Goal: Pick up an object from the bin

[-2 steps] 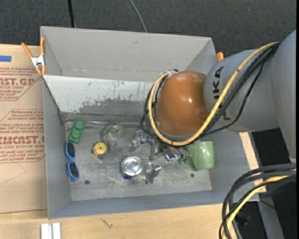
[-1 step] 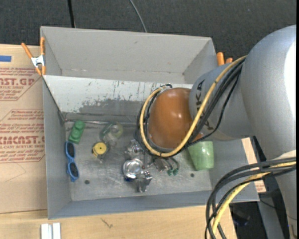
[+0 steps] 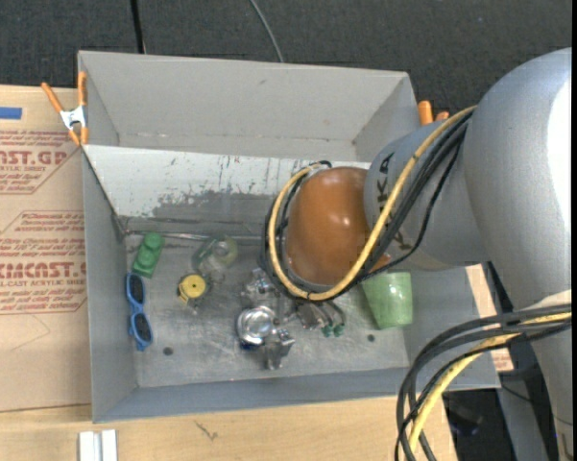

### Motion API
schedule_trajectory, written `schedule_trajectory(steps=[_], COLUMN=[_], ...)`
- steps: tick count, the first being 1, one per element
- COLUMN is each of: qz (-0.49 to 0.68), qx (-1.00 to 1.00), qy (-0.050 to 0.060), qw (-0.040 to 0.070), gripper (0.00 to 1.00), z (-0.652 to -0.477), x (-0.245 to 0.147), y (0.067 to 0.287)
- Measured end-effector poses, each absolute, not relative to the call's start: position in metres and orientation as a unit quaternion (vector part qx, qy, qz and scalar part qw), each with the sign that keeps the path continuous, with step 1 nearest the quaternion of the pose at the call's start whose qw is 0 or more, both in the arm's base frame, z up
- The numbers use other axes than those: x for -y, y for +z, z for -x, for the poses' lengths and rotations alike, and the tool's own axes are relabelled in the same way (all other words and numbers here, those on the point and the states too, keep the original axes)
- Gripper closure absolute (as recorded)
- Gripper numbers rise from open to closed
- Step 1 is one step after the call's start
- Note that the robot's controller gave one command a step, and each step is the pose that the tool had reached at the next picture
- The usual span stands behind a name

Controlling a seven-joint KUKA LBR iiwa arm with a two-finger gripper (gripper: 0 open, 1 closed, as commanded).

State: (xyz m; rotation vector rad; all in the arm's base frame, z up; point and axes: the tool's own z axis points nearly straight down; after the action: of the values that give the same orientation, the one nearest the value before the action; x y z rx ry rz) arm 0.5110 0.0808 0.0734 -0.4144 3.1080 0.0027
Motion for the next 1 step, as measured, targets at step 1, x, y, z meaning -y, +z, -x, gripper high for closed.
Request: schedule_trajectory(steps=[1], qz=[0.132], qx=[-0.991], qy=[0.001], qw=[0.005], gripper=[1.00], z=[-0.5122], x=[-0.0812], y=[0.0750])
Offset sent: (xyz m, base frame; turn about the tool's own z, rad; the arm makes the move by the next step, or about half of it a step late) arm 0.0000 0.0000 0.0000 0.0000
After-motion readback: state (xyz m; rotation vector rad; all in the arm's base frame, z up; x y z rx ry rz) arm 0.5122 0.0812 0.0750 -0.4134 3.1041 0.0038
